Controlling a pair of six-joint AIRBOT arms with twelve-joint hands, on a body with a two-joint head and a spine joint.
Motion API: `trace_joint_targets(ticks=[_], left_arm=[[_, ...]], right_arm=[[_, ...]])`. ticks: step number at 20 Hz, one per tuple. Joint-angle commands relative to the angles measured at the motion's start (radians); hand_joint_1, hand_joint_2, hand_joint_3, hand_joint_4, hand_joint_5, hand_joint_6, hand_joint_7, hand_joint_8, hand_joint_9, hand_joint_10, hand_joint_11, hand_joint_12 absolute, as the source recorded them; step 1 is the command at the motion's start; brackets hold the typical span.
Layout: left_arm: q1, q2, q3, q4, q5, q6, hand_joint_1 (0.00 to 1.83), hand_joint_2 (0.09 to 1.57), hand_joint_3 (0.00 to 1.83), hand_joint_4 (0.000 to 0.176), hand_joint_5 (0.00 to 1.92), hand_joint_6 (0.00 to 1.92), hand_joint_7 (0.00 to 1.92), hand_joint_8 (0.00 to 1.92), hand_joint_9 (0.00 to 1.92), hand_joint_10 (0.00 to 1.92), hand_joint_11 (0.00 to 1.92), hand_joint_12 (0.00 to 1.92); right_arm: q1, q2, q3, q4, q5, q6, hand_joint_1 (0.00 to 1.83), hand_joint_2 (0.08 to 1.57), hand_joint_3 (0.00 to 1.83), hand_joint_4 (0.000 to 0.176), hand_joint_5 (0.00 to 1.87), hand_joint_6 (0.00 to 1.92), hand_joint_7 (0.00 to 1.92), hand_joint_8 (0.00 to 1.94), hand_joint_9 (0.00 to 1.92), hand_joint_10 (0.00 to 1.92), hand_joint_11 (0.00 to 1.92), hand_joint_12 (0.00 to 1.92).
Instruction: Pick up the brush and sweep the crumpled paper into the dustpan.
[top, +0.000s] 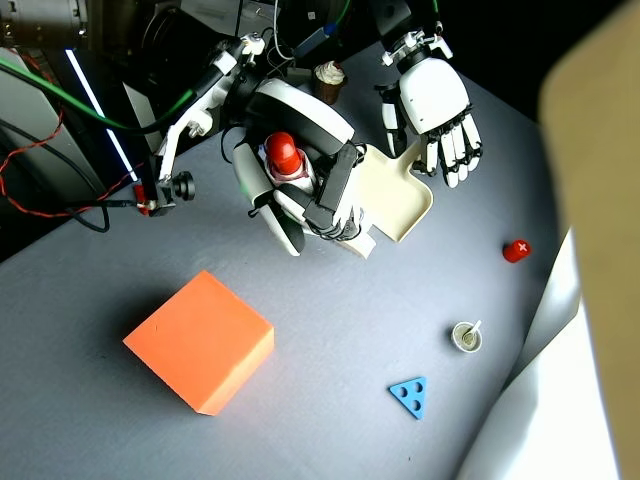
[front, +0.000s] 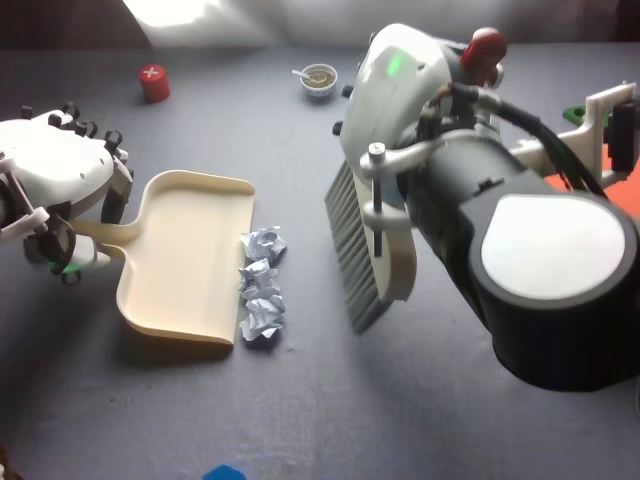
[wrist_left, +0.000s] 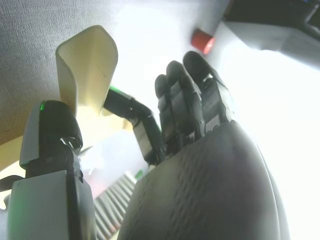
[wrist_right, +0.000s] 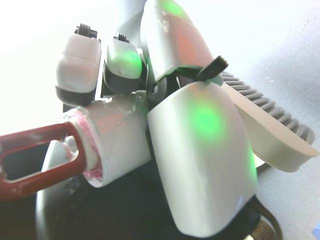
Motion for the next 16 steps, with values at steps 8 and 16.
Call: trace_joint_targets(ticks=[8,16], left_arm=[[-0.013,0.003,0.007,0.031,-0.081,0.008,1.01,1.22,0.00,0.006,0.79,1.27,0.32,0.00,0.30,0.01,0.00,0.68],[-0.026,-0.012,0.018,0.031,-0.072,0.018,1.04,1.22,0.00,0.000,0.79,1.27,0.32,0.00,0.32,0.00,0.00,0.71]], right_arm=[[-0.043,-0.061,0.077,-0.138,-0.046,-0.004,1.55,1.21,0.00,0.000,0.84,1.92,0.92,1.94,1.29,1.92,1.43,1.92],[-0.047,-0.153,0.138,-0.197,-0.032,0.057,1.54,1.20,0.00,0.000,0.85,1.92,0.86,1.94,1.24,1.92,1.41,1.92]])
